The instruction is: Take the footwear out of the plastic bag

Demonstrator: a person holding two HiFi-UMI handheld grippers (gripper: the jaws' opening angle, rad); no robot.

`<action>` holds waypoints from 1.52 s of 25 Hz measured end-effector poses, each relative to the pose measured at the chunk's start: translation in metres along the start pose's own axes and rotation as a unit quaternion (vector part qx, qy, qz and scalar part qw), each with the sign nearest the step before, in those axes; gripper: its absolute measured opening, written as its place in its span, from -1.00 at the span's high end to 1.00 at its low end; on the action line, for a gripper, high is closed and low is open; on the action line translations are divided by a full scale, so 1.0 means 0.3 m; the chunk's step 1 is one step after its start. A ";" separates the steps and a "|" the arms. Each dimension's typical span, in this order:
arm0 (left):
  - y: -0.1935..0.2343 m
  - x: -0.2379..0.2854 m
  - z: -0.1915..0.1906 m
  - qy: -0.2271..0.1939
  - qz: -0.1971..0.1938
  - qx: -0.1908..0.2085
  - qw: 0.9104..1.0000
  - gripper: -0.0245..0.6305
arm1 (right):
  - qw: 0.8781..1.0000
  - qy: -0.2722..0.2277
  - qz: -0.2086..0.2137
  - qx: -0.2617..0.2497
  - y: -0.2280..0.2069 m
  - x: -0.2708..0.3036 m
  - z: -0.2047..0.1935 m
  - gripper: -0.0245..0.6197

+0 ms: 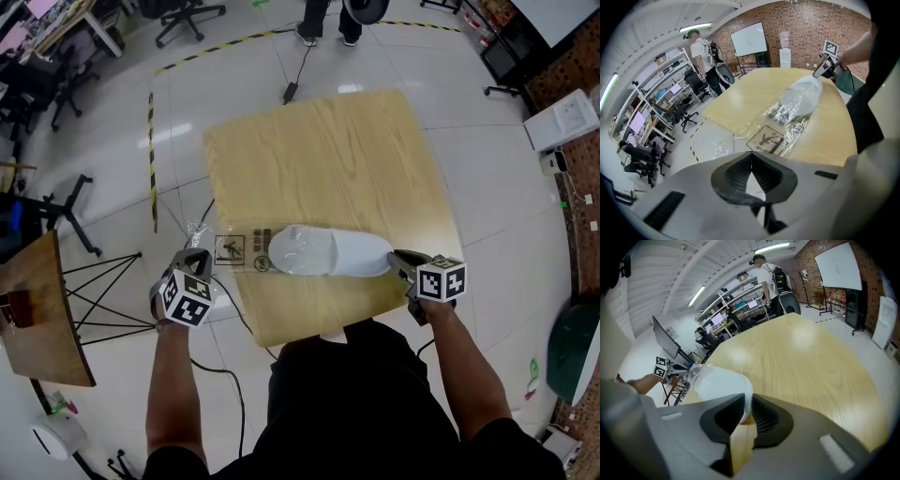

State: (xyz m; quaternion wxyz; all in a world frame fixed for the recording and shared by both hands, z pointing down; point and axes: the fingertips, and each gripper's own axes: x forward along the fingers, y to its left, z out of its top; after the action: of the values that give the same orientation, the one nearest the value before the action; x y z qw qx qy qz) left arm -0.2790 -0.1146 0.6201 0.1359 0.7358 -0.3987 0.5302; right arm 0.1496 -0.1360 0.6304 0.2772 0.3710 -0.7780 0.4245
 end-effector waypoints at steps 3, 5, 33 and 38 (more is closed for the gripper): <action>0.011 -0.010 -0.004 -0.003 0.010 -0.003 1.000 0.90 | 1.000 -0.002 -0.001 0.000 -0.005 -0.009 -0.003 0.76; 0.016 -0.011 -0.012 -0.003 0.014 -0.005 1.000 0.90 | 1.000 -0.002 -0.002 0.000 -0.007 -0.011 -0.007 0.76; 0.109 -0.076 -0.044 0.000 0.075 -0.035 0.997 0.90 | 0.999 0.017 -0.016 -0.045 -0.076 -0.058 -0.028 0.76; 0.162 -0.098 -0.068 0.000 0.091 -0.045 0.995 0.90 | 0.999 0.019 -0.018 -0.048 -0.062 -0.054 -0.029 0.76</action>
State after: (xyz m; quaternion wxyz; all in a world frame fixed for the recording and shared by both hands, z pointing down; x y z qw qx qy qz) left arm -0.3317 -0.1203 0.5913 0.1205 0.6894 -0.4876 0.5220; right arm 0.1751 -0.1297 0.6310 0.3172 0.3634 -0.7851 0.3885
